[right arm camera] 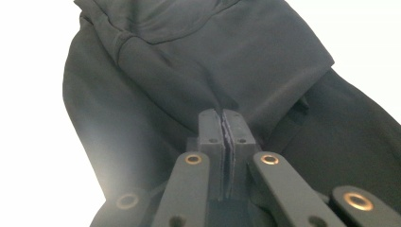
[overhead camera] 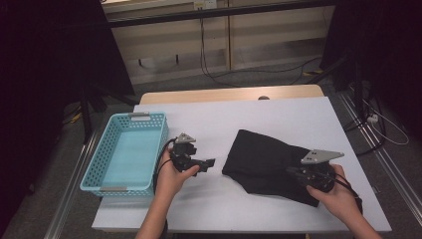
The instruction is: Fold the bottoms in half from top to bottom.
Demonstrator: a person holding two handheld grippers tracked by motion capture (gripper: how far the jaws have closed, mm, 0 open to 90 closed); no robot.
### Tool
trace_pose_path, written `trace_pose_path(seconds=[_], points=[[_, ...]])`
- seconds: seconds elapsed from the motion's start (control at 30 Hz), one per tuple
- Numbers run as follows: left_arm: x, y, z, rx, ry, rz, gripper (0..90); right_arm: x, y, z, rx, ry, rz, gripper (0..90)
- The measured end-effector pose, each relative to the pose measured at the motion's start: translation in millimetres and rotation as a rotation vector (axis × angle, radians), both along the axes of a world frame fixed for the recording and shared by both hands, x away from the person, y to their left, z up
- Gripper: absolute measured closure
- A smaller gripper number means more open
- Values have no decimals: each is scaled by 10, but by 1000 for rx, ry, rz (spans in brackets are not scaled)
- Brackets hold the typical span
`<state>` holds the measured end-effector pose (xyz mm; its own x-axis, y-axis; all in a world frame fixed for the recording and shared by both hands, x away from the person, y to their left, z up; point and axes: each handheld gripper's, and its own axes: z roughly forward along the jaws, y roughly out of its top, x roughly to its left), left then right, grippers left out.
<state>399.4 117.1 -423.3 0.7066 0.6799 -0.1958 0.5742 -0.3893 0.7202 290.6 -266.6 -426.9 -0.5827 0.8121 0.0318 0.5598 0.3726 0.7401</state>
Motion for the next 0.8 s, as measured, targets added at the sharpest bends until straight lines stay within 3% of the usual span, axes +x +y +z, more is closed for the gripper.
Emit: trace_pose_path(seconds=[0.13, 0.8], points=[[5, -12, -8, 17, 6, -18, 124, -29, -44, -3, 13, 2, -5, 882], [19, -47, -4, 13, 1, -23, 119, -192, -154, -10, -1, -2, -11, 881]])
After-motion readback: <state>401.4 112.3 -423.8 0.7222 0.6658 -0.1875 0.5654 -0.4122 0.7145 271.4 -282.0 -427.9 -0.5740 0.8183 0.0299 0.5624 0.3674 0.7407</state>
